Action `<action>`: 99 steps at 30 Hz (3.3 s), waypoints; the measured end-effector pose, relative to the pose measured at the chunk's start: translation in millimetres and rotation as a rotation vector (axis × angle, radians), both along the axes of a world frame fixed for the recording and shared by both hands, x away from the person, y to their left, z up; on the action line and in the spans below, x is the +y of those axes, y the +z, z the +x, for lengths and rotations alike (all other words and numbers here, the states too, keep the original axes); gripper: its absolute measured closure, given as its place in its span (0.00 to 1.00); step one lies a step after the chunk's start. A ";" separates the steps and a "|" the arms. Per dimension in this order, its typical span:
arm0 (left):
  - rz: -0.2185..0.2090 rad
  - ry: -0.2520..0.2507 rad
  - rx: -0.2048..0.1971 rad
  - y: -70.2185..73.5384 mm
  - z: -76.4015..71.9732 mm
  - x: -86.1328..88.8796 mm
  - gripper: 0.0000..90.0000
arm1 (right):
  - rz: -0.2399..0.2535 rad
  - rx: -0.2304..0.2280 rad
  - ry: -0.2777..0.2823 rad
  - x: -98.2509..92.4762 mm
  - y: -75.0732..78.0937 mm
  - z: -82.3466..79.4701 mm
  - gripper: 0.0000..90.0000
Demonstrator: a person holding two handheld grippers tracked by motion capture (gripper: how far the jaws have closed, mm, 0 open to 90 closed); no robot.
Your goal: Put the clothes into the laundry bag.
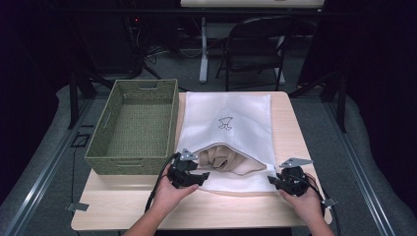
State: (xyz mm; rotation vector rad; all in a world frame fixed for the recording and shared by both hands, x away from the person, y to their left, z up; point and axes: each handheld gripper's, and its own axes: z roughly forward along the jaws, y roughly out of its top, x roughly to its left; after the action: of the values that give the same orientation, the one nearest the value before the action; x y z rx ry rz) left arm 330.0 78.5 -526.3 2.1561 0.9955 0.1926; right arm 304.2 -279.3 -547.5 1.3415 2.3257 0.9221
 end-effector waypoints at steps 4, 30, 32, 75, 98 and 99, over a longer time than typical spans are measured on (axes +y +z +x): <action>0.003 -0.003 -0.002 0.0 -0.1 0.1 0.47 | 0.005 -0.008 0.004 -0.5 1.5 0.1 0.87; 0.003 0.065 0.002 3.1 -16.2 24.4 0.45 | -0.018 -0.032 -0.041 -15.7 12.6 13.3 0.91; -0.005 0.092 0.009 2.1 -19.5 32.8 0.44 | -0.022 -0.029 -0.040 -15.5 11.8 14.1 0.91; -0.008 0.145 0.185 -30.9 -14.0 53.6 0.48 | -0.039 -0.005 -0.048 -17.2 4.0 17.8 0.89; 0.035 0.161 0.156 -25.2 -9.2 51.6 0.86 | -0.028 0.030 -0.045 -19.1 -3.8 13.0 0.76; 0.031 0.164 0.153 -24.8 -9.4 51.3 0.87 | -0.030 0.032 -0.042 -19.1 -3.7 12.8 0.78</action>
State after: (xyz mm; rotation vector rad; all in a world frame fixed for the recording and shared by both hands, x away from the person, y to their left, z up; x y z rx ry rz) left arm 320.7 129.8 -551.0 2.1422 1.2666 0.1225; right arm 317.0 -298.4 -551.2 1.3982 2.3162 0.8557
